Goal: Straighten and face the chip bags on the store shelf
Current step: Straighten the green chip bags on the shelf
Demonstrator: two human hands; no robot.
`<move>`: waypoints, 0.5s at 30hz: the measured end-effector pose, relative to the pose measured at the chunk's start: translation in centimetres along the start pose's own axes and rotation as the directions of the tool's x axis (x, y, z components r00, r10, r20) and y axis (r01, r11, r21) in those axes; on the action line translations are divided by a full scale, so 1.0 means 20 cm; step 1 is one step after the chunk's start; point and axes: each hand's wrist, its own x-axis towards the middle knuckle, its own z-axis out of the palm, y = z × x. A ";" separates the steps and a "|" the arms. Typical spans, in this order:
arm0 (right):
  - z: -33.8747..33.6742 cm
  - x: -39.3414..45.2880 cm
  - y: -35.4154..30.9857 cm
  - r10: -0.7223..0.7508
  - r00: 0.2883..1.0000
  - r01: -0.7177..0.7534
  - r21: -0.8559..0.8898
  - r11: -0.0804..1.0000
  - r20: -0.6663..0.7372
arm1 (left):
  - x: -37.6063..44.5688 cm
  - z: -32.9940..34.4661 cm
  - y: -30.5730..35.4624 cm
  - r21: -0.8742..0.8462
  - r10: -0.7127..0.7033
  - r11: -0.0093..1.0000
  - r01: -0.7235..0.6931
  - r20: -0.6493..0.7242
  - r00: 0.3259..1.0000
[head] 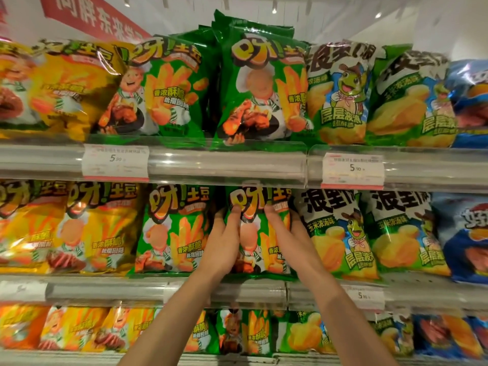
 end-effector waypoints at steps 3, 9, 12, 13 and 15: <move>0.01 -0.01 0.01 -0.030 0.999 0.030 -0.031 0.999 -0.011 | 0.02 0.00 -0.02 -0.028 0.001 1.000 -0.001 0.004 1.000; 0.00 -0.04 0.00 -0.021 1.000 0.021 -0.073 0.997 -0.003 | 0.04 0.01 -0.02 -0.065 0.034 0.997 -0.033 0.006 0.999; -0.01 -0.03 -0.02 -0.034 0.999 0.036 -0.094 0.995 0.022 | 0.05 0.00 -0.03 -0.073 0.047 0.996 -0.046 0.010 0.999; 0.00 -0.02 -0.01 -0.037 0.999 0.040 -0.100 0.994 0.026 | 0.05 0.00 -0.03 -0.074 0.040 0.996 -0.039 0.015 0.999; 0.00 -0.01 -0.01 -0.021 0.999 0.025 -0.126 0.992 0.036 | 0.05 0.00 -0.02 -0.082 0.031 0.996 -0.029 0.017 0.999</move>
